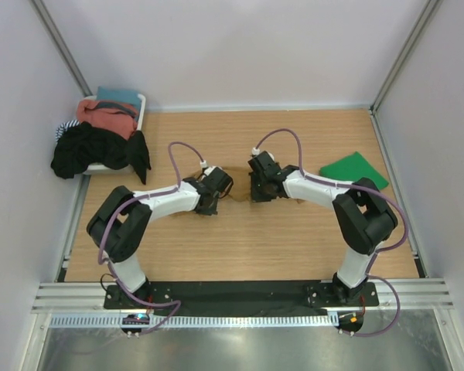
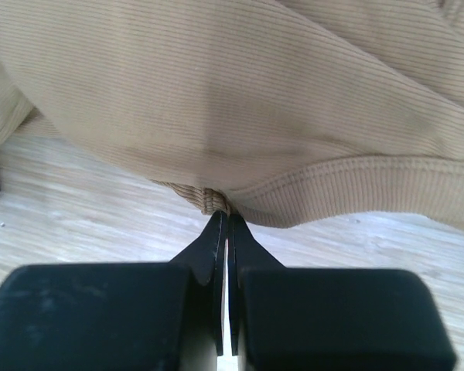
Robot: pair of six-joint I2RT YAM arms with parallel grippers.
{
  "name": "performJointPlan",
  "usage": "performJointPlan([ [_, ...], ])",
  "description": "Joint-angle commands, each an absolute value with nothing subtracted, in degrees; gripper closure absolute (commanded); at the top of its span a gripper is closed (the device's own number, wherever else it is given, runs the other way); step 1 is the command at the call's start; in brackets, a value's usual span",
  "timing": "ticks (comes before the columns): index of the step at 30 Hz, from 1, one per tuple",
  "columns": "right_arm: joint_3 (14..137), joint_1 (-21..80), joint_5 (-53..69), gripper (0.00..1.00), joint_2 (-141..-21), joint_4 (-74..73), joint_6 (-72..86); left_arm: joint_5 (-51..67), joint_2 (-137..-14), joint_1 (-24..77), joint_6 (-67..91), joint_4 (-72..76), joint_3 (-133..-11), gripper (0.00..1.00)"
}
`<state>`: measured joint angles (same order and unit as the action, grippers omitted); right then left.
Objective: Fold and stack the tank tops
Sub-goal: Flatten the tank top out
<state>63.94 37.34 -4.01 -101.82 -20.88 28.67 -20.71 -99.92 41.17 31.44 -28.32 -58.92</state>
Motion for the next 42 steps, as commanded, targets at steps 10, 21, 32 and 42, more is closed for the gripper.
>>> performJointPlan([
  [10, 68.5, 27.9, -4.3, 0.99, -89.7, -27.9, 25.5, -23.2, -82.9, 41.0, 34.0, -36.3, -58.4, 1.00],
  [21, 79.4, 19.6, 1.3, 0.99, -85.6, -34.9, 24.3, -36.1, -68.6, 39.6, 33.2, -47.4, -69.8, 1.00],
  [32, 82.5, 19.8, 5.1, 0.99, -63.7, -39.1, 21.1, -32.4, -49.5, 39.7, 25.1, -47.2, -78.6, 1.00],
  [42, 81.5, 19.8, 6.3, 0.99, -43.9, -40.9, 20.7, -26.3, -38.7, 39.7, 22.9, -44.7, -79.3, 1.00],
])
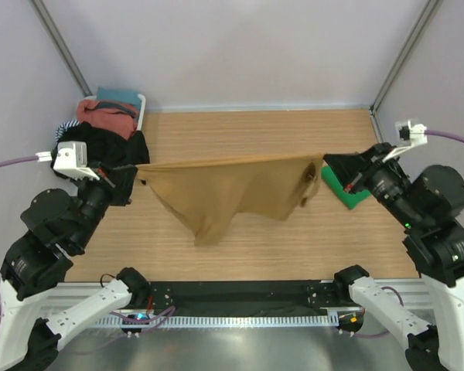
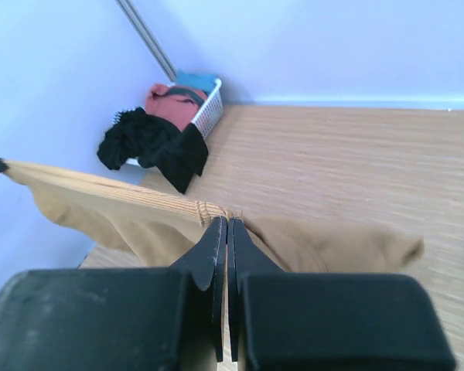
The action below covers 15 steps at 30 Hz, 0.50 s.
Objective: Fold and stack the tank tops
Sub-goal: Flatten the tank top out
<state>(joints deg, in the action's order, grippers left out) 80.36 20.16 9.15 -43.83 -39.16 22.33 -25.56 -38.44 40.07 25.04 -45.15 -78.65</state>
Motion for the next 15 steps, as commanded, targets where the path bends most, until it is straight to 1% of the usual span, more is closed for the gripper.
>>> performJointPlan([
  [1, 81.7, 19.8, 6.2, 0.99, -44.4, -41.6, 20.7, -26.4, -38.8, 39.7, 23.3, -44.6, -79.4, 1.00],
  [4, 81.6, 19.7, 3.6, 0.99, -47.5, -43.1, 21.5, -30.2, -39.6, 39.7, 25.8, -44.6, -78.2, 1.00],
  [7, 81.0, 19.8, -1.7, 0.99, -53.7, -44.5, 23.5, -33.7, -42.6, 39.7, 28.6, -40.8, -73.6, 1.00],
  [8, 81.0, 19.8, -2.5, 0.99, -58.7, -45.3, 23.6, -34.2, -44.2, 39.6, 29.3, -39.8, -71.2, 1.00],
  [9, 81.0, 19.9, -2.8, 0.99, -61.1, -45.4, 23.9, -34.5, -45.9, 39.6, 30.3, -38.9, -70.1, 1.00],
  [13, 80.2, 19.7, -1.2, 0.99, -73.5, -42.5, 24.7, -30.0, -57.1, 34.9, 33.9, -34.1, -66.5, 1.00],
  [15, 79.1, 19.7, -1.2, 0.99, -78.5, -38.3, 25.6, -26.3, -63.0, 29.6, 35.3, -32.1, -64.4, 1.00],
])
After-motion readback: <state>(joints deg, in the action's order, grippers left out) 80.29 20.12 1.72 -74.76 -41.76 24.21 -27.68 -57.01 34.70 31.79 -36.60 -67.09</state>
